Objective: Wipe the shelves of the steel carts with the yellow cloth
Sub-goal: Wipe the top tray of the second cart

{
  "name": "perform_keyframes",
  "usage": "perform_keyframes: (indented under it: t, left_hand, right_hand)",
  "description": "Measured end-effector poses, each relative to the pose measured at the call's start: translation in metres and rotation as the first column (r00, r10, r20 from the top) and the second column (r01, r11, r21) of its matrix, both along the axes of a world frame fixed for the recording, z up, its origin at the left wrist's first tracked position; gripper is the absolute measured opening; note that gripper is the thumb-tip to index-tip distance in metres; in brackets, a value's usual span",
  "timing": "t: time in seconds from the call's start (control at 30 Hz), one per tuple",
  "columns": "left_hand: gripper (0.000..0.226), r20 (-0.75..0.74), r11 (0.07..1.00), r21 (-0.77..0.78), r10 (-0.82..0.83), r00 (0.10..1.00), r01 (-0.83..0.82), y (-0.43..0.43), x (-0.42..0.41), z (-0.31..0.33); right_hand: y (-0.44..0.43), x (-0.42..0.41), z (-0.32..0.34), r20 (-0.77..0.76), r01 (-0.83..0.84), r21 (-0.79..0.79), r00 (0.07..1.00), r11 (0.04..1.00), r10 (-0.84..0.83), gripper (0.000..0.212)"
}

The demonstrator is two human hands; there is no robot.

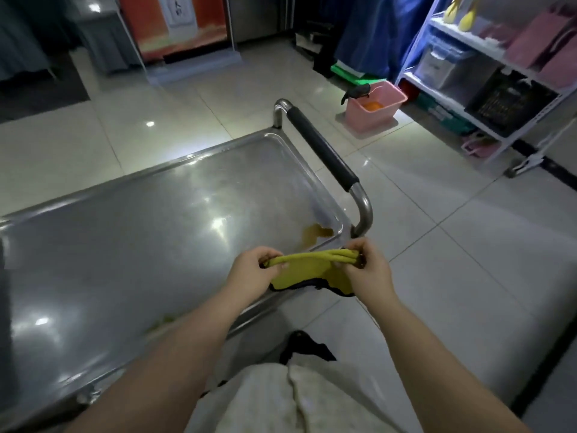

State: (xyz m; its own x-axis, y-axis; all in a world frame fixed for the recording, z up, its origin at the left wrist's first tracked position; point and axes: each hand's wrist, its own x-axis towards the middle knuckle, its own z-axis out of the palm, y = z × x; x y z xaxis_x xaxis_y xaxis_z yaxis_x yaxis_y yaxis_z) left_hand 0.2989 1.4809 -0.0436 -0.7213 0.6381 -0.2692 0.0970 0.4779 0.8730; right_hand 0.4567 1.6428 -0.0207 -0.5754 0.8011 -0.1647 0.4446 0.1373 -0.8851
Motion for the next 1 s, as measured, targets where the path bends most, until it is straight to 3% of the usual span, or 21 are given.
perform_keyframes:
  t: [0.2, 0.33, 0.43, 0.5, 0.6, 0.7, 0.83, 1.0]
  left_hand:
    - [0.021, 0.096, 0.967, -0.253, 0.036, 0.995, -0.01, 0.062, -0.019, -0.036]
    - [0.01, -0.068, 0.934, -0.325, 0.132, 0.989, -0.147, 0.099, -0.041, -0.043]
    - [0.03, -0.253, 0.916, -0.346, 0.116, 0.96, -0.202, 0.103, -0.046, -0.05]
    - [0.038, -0.346, 0.905, -0.362, 0.093, 0.934, -0.224, 0.094, -0.046, -0.059]
    - [0.046, -0.385, 0.844, -0.467, 0.074, 0.92, -0.263, 0.071, -0.048, -0.073]
    - [0.054, -0.423, 0.745, -0.628, -0.081, 0.903, -0.227, 0.046, -0.058, -0.084]
    - [0.056, -0.463, 0.689, -0.695, -0.208, 0.862, -0.207, 0.035, -0.085, -0.097]
    - [0.067, -0.439, 0.66, -0.723, -0.209, 0.874, -0.205, 0.019, -0.126, -0.115]
  right_hand:
    - [0.072, -0.037, -0.032, 0.251, -0.301, 0.194, 0.935, 0.934, 0.249, 0.025]
    - [0.103, -0.083, -0.047, 0.39, -0.477, 0.273, 0.849, 0.836, 0.357, 0.022]
    - [0.114, -0.101, -0.063, 0.53, -0.625, 0.27, 0.731, 0.732, 0.429, 0.046]
    - [0.114, -0.101, -0.071, 0.544, -0.691, 0.219, 0.673, 0.689, 0.501, 0.055]
    - [0.108, -0.094, -0.089, 0.61, -0.826, 0.179, 0.519, 0.534, 0.598, 0.054]
    - [0.097, -0.094, -0.108, 0.724, -0.907, 0.15, 0.371, 0.393, 0.582, 0.064]
    - [0.082, -0.101, -0.128, 0.817, -0.904, 0.121, 0.326, 0.411, 0.476, 0.076]
    - [0.076, -0.099, -0.139, 0.82, -0.855, 0.187, 0.407, 0.483, 0.402, 0.076]
